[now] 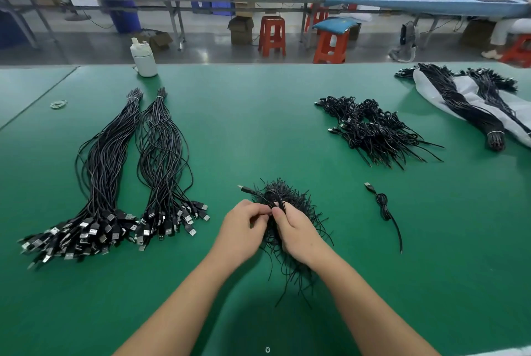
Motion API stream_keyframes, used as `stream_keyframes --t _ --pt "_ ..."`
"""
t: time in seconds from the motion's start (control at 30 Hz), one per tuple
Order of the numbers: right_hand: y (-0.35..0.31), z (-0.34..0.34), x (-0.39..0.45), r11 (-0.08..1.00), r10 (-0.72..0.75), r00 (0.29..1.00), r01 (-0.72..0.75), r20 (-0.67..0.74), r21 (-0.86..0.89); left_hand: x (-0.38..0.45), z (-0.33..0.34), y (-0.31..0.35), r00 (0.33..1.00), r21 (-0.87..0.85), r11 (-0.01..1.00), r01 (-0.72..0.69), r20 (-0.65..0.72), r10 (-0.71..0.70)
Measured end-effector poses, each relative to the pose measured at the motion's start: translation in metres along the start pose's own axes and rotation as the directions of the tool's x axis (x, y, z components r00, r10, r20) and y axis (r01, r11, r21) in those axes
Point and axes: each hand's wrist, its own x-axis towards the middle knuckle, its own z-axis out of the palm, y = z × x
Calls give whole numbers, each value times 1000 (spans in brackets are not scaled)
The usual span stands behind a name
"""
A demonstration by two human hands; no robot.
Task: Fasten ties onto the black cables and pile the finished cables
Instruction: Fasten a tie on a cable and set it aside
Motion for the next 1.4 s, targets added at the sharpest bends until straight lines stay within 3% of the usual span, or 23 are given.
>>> stream_keyframes --t 0.13,0.2,0.27,0.33,0.37,0.53,0.63,0.73,0.97,1.13,1.27,1.4 --pt "1 -1 1 990 51 996 -41 -67 136 -10 -6 2 959 342 921 -186 -139 245" --pt "1 -3 0 958 119 993 -117 6 263 -10 -10 0 843 497 777 -386 -152 516" --pt "2 -4 -2 930 131 984 -165 124 328 -7 -16 -2 692 553 602 -576 -63 719" --pt "0 -4 -3 918 129 969 -197 213 343 -2 -21 0 614 532 497 -686 55 787" --pt "-1 -4 -3 909 133 961 -215 243 356 0 -22 0 610 513 488 -706 91 787" --pt "-5 -1 -6 914 118 939 -229 322 335 2 -24 1 774 400 720 -567 -40 632" --pt "-10 2 -8 996 11 965 -33 261 79 0 -23 4 907 243 895 -374 -108 408" --pt "-10 0 -9 951 -111 971 165 211 -261 0 -23 8 984 69 989 -133 -109 140" --pt "-9 1 -18 638 -323 933 340 160 -691 8 -33 7 985 -64 985 161 72 -157" --pt "-6 5 -22 525 -348 907 399 239 -752 7 -33 1 969 -55 977 205 150 -195" --pt "-3 6 -20 437 -362 881 449 305 -779 6 -30 -4 971 -40 977 212 124 -205" --pt "-1 5 -17 437 -361 880 453 309 -777 7 -29 -6 976 19 982 190 107 -191"
